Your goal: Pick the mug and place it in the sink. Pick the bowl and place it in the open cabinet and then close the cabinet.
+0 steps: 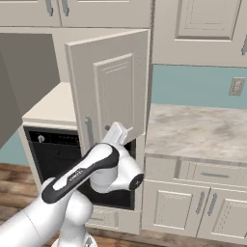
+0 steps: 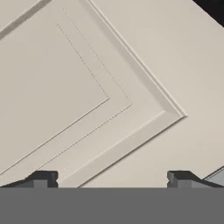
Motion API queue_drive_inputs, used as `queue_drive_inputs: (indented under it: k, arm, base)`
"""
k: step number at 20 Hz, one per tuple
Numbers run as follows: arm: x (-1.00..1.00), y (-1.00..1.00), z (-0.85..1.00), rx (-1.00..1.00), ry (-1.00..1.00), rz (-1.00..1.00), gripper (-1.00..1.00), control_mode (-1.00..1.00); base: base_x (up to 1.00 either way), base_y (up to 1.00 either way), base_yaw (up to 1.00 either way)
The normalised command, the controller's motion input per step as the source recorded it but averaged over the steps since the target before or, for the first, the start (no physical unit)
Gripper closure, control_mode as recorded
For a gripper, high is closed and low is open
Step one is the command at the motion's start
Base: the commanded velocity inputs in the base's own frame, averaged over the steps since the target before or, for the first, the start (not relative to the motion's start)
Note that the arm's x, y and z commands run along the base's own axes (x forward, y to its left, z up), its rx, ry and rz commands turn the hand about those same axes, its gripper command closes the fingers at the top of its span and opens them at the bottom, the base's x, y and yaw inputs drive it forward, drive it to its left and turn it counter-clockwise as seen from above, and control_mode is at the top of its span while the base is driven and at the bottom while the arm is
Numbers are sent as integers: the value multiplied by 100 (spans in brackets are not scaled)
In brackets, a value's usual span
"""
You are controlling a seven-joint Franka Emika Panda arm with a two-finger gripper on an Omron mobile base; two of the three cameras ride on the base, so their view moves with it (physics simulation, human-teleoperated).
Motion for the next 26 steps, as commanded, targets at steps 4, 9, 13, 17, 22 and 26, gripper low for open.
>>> queue_drive_inputs:
  k: [4,9,13,17,22,26]
  arm:
    - [24,39,0,-2,0,0,-100,-100]
    - [23,46,0,-3,0,-2,-100,-100]
    - [17,54,0,-1,0,-5,-100,-100]
    - [28,42,0,0,0,-7,-100,-100]
    - [48,12,0,-2,0,-10,-100,-100]
    - [81,0,0,-1,3,-14,-100,-100]
  base:
    - [0,0,0]
    - [0,0,0]
    - [0,0,0]
    - [0,0,0]
    - [0,0,0]
    - [0,0,0]
